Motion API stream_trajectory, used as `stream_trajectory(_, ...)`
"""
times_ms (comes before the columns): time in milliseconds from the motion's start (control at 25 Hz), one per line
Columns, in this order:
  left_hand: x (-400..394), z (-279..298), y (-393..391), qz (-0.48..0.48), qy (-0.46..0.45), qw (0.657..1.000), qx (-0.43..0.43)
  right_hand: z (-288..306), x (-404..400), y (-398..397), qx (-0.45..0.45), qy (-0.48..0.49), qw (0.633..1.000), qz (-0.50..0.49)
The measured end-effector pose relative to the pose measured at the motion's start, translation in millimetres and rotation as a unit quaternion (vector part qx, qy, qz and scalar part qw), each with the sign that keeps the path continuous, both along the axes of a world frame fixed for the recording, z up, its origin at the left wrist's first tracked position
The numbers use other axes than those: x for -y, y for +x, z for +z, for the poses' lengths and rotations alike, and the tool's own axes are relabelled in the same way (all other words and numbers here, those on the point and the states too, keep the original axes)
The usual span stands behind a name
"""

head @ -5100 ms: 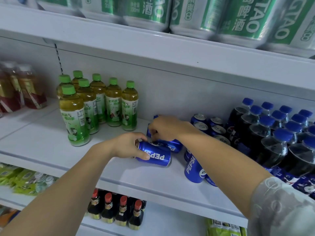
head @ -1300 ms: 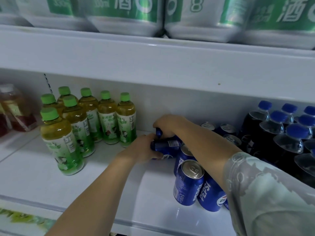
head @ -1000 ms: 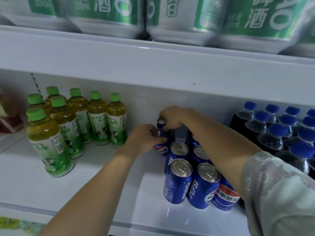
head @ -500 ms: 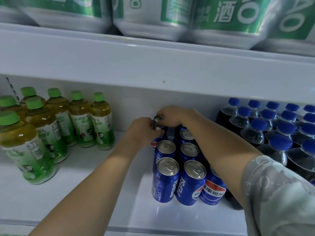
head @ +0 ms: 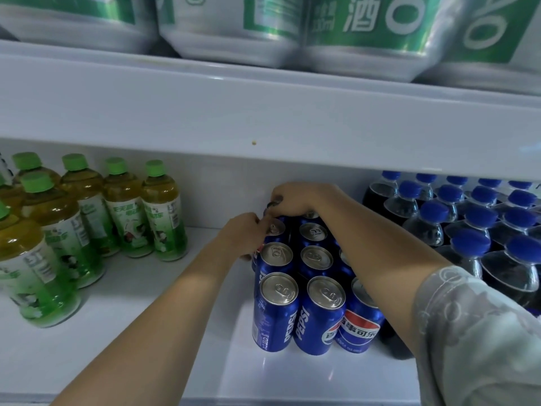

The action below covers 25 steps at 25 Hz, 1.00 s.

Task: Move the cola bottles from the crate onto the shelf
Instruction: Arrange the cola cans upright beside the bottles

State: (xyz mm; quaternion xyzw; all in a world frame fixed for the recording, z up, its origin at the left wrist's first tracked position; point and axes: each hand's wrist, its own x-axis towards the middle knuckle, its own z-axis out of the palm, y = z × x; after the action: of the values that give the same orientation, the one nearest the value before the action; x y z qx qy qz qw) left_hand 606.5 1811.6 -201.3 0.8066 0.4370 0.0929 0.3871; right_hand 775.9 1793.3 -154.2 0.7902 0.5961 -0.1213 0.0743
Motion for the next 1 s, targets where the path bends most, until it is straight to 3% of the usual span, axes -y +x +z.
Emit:
stream_trajectory(120, 6, 2, -2, 0.027, -0.132, 0.991, 0.018, -5, 0, 3, 0.005, 0.011, 1.000, 0.008)
stream_trajectory(400, 14, 1, 4, 0.042, -0.152, 0.987, 0.023, -1, 1, 1, -0.013, 0.009, 1.000, 0.002)
stream_trajectory(560, 16, -9, 3, 0.080, -0.202, 0.971, 0.097, -2, 2, 4, -0.012, -0.007, 1.000, 0.001)
stream_trajectory(600, 18, -14, 1, 0.095, -0.225, 0.958, 0.147, -3, 2, 4, -0.009, -0.011, 1.000, 0.001)
stream_trajectory(760, 37, -35, -4, 0.126, -0.355, 0.855, 0.356, -6, 0, 3, -0.004, -0.013, 1.000, -0.002)
stream_trajectory(1000, 47, -28, 1, 0.179, -0.328, 0.842, 0.388, -5, 3, 4, -0.016, -0.015, 1.000, -0.004)
